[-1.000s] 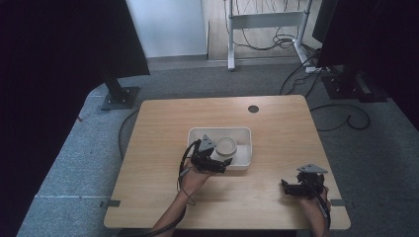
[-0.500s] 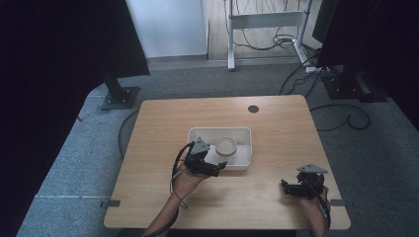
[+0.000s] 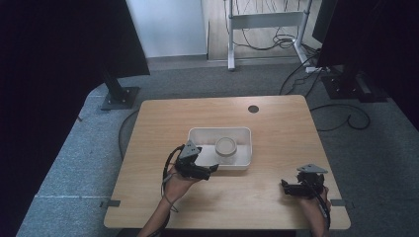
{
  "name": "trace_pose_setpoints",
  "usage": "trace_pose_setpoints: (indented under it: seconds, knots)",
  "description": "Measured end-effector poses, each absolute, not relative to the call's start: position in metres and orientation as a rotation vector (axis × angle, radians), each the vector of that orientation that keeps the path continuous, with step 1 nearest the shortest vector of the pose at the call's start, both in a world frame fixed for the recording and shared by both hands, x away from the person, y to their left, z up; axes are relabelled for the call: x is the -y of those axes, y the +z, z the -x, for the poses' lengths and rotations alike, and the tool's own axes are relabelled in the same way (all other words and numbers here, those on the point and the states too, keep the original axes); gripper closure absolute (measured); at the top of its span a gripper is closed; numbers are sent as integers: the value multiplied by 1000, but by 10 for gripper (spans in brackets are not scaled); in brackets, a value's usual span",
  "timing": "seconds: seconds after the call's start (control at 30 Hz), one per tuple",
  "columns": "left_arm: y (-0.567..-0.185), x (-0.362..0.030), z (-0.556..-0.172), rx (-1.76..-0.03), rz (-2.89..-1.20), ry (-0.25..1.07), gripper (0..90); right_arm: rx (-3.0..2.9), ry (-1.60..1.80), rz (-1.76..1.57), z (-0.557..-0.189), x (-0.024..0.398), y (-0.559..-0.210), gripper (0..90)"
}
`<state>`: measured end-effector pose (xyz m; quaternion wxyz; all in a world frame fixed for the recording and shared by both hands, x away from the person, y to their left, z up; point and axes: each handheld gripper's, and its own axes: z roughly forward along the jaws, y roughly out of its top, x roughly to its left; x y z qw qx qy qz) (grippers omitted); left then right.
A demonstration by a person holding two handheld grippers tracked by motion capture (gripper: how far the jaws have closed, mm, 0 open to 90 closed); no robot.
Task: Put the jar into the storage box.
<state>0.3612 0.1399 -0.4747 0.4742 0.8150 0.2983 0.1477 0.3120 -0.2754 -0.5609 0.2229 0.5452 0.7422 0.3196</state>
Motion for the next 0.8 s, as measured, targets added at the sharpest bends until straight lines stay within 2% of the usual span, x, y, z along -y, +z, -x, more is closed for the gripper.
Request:
trace_pose_setpoints:
  seconds: [0.8]
  knots:
    - [-499,-197,-336,-786,-1959,416,46,-2057,885,-1498,-312,275,-561,18]
